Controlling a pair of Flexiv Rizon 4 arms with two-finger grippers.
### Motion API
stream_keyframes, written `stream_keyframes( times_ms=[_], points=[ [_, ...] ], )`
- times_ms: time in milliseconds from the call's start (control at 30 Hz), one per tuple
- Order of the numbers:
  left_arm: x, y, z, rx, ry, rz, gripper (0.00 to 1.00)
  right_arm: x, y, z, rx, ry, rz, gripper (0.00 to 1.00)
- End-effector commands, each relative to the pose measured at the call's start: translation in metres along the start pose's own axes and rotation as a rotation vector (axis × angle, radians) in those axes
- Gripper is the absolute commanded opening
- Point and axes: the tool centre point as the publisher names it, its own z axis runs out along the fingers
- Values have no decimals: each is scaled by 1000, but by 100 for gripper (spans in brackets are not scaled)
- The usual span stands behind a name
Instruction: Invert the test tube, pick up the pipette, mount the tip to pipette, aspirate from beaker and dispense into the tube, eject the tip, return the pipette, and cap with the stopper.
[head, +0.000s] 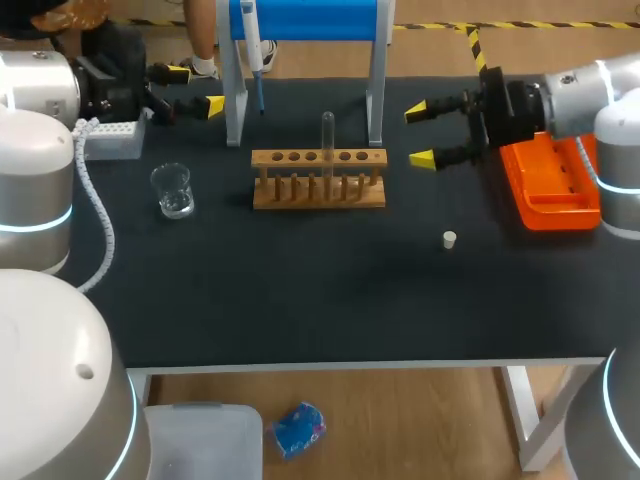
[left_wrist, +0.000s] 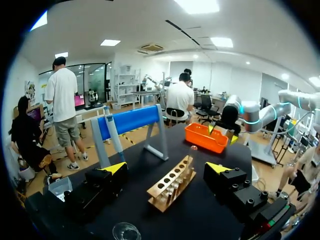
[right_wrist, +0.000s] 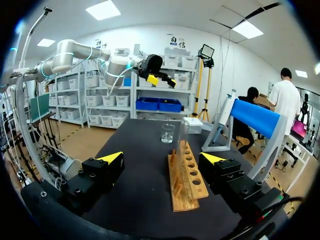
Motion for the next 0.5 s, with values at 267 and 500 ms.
stream_keyframes(
  times_ms=[267, 500],
  points=[
    [51, 55, 47, 91, 202, 163, 100, 0, 0, -1, 0, 0, -1, 100],
    [59, 77, 52, 151, 207, 178, 100, 0, 0, -1, 0, 0, -1, 100]
  ],
)
